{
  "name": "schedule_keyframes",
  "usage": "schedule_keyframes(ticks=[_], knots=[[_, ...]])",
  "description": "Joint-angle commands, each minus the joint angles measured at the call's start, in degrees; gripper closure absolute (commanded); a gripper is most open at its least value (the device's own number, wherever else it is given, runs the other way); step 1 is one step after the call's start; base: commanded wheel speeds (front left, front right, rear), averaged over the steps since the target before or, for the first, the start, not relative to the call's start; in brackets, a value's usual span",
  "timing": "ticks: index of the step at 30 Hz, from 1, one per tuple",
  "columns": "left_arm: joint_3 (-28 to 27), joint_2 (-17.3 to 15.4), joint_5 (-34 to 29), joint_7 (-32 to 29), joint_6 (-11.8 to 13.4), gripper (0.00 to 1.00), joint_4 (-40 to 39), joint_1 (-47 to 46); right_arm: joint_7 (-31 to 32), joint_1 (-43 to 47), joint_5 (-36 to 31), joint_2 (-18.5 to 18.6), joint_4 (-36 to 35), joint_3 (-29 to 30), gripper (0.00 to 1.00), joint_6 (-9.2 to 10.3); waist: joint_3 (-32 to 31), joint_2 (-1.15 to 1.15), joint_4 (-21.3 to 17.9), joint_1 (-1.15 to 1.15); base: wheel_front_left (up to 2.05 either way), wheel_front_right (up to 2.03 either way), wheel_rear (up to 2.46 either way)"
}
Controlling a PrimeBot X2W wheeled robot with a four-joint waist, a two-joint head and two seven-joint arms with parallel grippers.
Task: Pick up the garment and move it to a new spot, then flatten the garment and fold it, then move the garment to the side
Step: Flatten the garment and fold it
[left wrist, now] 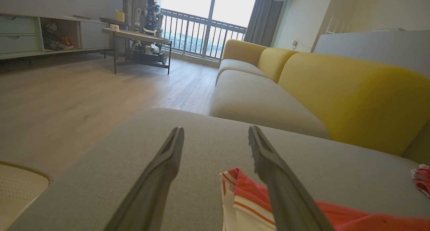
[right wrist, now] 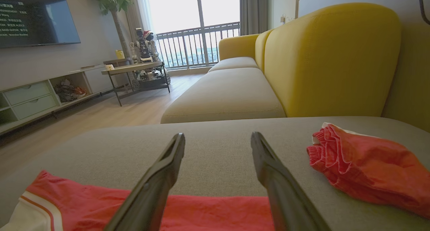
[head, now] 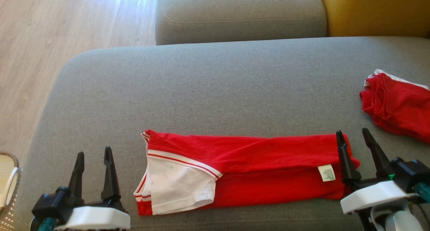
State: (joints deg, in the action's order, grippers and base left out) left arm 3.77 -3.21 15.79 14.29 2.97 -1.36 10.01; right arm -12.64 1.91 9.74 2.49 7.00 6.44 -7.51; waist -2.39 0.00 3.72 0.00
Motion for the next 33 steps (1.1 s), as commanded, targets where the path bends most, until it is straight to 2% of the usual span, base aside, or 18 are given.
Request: schedule_keyframes(ticks=[1,4,9,15,20,33], knots=[[-1.8,0.3,0.2,0.7,-0.1,0.00,-1.6,-2.6,-0.6,-1.8,0.5,0.4,-1.6,-1.5,0.00,0.02,0.0,0.00,0.0,0.00,0.00,0.00,0.00],[-1.6,0.3,0.4,0.7,0.0,0.00,-1.6,-2.6,0.0,-1.8,0.9,0.4,-0.9,-1.1,0.00,0.02,0.1,0.00,-0.1,0.00,0.00,0.00,0.00],[-0.5,0.3,0.8,0.7,0.0,0.00,-0.4,-2.6,5.8,-3.7,-0.6,0.4,5.3,2.9,0.00,0.02,1.0,0.00,-0.4,0.00,0.00,0.00,0.00],[1.4,0.3,0.7,0.7,0.1,0.00,1.1,-3.8,9.0,-9.0,0.5,0.4,12.3,7.0,0.00,0.02,3.3,0.00,-0.3,0.00,0.00,0.00,0.00],[3.7,0.3,0.2,0.7,0.1,0.00,1.9,-5.6,8.7,-14.5,0.7,0.4,20.4,10.4,0.00,0.02,5.7,0.00,0.4,0.00,0.00,0.00,0.00],[5.2,0.3,-0.4,0.7,0.1,0.00,3.0,-6.6,9.1,-19.5,-2.6,0.4,34.9,10.8,0.00,0.02,7.1,0.00,1.1,0.00,0.00,0.00,0.00]])
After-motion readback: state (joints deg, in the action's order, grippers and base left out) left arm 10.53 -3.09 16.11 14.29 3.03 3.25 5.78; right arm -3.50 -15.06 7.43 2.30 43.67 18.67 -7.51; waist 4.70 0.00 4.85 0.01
